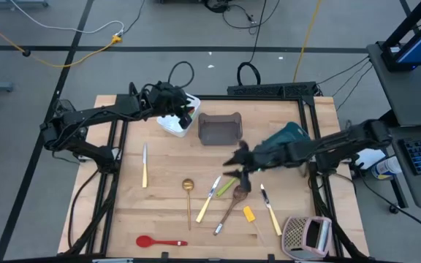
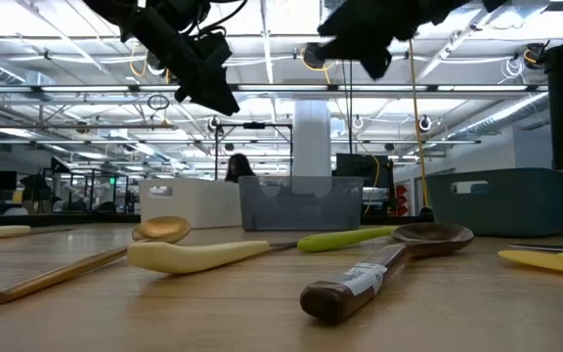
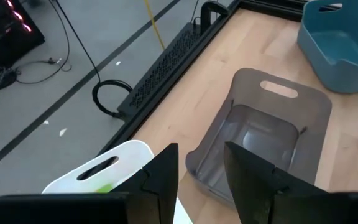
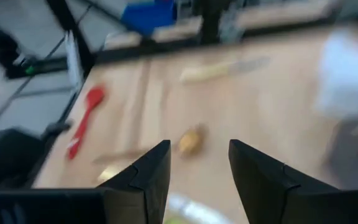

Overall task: Pick & Place Kitchen Items
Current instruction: Put the yellow spatula into the white bin

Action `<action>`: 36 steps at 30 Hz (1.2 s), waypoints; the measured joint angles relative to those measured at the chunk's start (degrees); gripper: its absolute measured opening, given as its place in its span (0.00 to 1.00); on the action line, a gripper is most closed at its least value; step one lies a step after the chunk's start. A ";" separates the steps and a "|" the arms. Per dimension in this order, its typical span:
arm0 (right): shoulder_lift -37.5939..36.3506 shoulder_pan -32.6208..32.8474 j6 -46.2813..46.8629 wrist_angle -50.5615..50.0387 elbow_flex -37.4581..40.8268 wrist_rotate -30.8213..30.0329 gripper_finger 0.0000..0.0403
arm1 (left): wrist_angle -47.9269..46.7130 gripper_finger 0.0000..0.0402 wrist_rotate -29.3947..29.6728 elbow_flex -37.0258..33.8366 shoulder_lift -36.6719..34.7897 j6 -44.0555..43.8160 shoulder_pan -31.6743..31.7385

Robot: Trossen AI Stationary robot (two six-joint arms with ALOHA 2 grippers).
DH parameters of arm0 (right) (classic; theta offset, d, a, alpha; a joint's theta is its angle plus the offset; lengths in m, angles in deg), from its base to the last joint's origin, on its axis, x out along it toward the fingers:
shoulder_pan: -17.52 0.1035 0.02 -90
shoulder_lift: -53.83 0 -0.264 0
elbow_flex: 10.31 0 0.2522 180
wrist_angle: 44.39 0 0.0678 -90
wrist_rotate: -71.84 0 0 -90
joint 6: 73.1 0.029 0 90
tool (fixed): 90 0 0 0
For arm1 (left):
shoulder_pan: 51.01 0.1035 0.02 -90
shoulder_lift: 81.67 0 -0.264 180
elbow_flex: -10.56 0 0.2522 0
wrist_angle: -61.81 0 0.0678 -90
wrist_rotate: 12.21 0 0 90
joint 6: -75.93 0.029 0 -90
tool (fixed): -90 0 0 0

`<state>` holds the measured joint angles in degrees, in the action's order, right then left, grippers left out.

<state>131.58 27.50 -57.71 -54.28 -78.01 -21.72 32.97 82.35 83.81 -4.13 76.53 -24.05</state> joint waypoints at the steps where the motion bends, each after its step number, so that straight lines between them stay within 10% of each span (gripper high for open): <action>1: 1.68 0.63 2.57 -1.55 -0.78 0.96 0.39 | -0.03 0.33 0.00 0.00 0.00 0.39 0.00; 19: 15.79 7.28 39.60 -28.57 -3.69 23.29 0.39 | -2.54 0.33 -0.03 0.01 0.02 -1.03 -0.13; 36: 24.41 9.04 36.90 -21.67 -3.75 24.77 0.38 | -4.84 0.33 -0.02 0.01 0.02 -2.40 -0.15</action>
<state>155.98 36.54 -20.81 -75.95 -81.76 3.05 28.13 82.33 83.82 -4.11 74.13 -24.20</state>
